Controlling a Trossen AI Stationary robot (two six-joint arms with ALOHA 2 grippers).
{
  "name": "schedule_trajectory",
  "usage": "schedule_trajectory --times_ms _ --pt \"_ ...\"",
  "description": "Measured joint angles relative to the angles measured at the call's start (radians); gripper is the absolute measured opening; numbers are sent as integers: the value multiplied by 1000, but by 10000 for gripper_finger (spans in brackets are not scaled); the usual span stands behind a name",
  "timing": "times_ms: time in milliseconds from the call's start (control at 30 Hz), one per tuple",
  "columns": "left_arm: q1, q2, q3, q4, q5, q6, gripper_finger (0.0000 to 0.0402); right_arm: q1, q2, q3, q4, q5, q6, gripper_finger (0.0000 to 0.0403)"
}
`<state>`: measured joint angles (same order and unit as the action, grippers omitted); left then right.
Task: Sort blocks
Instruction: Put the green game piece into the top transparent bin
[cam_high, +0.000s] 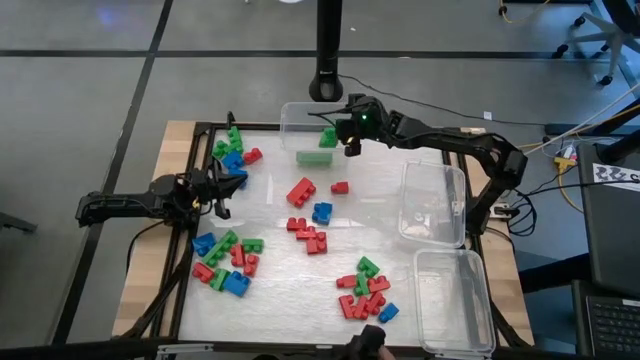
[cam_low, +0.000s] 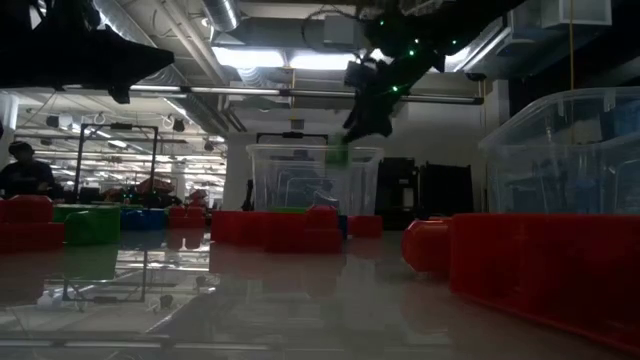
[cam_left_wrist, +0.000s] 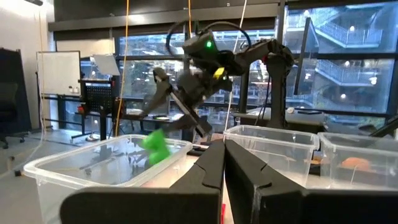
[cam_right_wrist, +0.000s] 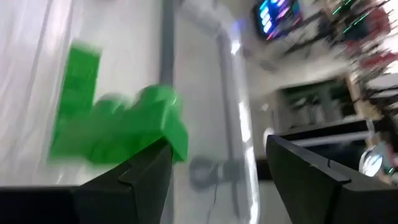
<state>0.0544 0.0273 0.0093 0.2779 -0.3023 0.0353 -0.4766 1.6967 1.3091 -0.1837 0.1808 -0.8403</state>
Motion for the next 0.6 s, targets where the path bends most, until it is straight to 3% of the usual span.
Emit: schedule_trajectory --times_ms 133,300,500,600 --pt "0 0 0 -1 0 -7 20 32 -55 0 -44 24 -6 243" --pt "0 1 0 -8 0 -40 93 59 -134 1 -83 59 -8 235" --pt "-1 52 35 -34 -1 -54 183 197 -266 -14 -232 -109 23 234" --pt "-1 127 71 -37 -1 -58 213 297 -302 -75 -248 -143 42 234"
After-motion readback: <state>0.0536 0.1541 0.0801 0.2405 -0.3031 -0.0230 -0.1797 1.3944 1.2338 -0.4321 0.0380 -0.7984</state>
